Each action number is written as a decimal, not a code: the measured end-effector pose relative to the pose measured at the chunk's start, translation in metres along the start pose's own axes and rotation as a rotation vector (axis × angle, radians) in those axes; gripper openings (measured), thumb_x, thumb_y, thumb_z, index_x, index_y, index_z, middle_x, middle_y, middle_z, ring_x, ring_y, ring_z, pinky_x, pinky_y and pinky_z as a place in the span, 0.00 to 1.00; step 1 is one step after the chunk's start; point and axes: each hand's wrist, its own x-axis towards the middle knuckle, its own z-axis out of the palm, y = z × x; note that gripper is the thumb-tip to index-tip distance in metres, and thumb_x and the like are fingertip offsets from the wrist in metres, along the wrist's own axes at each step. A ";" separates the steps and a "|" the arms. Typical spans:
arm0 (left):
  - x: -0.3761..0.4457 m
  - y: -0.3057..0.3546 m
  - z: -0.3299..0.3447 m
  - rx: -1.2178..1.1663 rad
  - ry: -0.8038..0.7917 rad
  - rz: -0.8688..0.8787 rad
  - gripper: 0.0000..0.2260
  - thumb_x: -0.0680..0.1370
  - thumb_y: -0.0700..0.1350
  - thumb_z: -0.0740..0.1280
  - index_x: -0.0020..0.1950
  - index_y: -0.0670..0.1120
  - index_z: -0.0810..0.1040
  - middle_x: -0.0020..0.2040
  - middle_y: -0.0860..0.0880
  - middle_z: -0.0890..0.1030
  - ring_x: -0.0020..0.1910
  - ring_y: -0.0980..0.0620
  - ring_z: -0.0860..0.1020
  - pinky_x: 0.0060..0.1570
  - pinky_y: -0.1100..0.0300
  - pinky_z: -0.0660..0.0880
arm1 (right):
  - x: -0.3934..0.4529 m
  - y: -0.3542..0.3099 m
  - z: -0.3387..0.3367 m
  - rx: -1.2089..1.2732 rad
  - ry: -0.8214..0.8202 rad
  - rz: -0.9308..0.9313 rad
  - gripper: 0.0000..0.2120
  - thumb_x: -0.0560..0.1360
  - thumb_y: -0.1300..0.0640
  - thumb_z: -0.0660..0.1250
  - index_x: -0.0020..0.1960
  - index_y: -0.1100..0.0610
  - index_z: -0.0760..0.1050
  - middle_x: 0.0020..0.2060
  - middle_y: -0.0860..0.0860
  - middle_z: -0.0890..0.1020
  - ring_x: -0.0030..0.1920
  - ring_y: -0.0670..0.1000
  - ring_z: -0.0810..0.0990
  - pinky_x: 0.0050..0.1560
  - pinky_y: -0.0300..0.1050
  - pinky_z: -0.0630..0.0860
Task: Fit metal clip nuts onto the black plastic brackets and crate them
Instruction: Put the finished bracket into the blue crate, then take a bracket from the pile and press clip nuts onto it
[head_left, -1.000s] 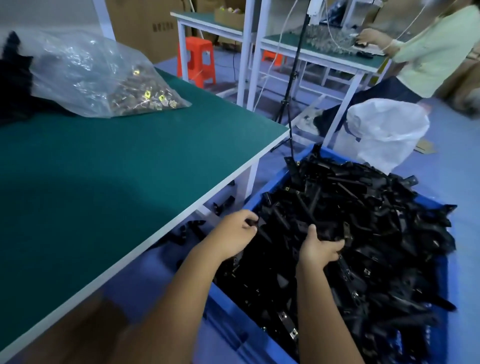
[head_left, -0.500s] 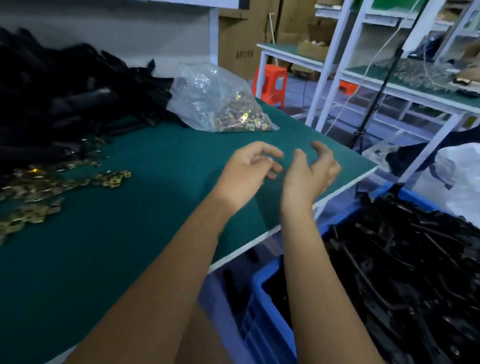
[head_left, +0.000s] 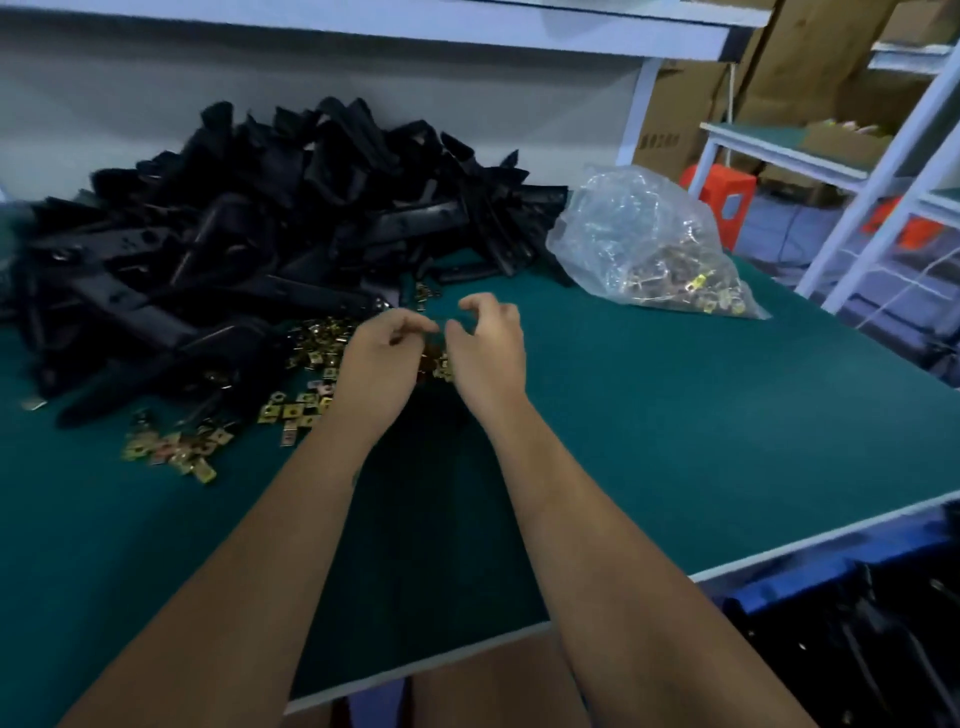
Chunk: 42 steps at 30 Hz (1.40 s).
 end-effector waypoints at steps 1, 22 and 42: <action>0.000 -0.005 -0.005 -0.009 0.046 -0.014 0.12 0.79 0.31 0.59 0.47 0.43 0.80 0.45 0.50 0.81 0.43 0.59 0.78 0.44 0.71 0.73 | 0.002 -0.005 0.011 -0.015 -0.025 -0.017 0.14 0.78 0.53 0.61 0.63 0.50 0.72 0.60 0.49 0.69 0.57 0.53 0.73 0.60 0.53 0.72; 0.023 -0.022 -0.014 -0.015 0.587 -0.155 0.07 0.78 0.39 0.62 0.53 0.49 0.74 0.58 0.53 0.64 0.42 0.61 0.72 0.38 0.68 0.66 | 0.046 -0.020 0.073 -0.503 -0.271 -0.437 0.23 0.79 0.50 0.59 0.73 0.50 0.66 0.65 0.51 0.74 0.66 0.56 0.62 0.64 0.47 0.57; 0.026 -0.018 -0.039 -0.642 0.524 -0.276 0.18 0.79 0.43 0.69 0.66 0.50 0.68 0.46 0.48 0.78 0.41 0.52 0.79 0.53 0.51 0.81 | -0.001 -0.027 0.050 0.234 -0.134 -0.351 0.17 0.75 0.68 0.66 0.61 0.54 0.73 0.56 0.47 0.68 0.53 0.34 0.70 0.59 0.24 0.65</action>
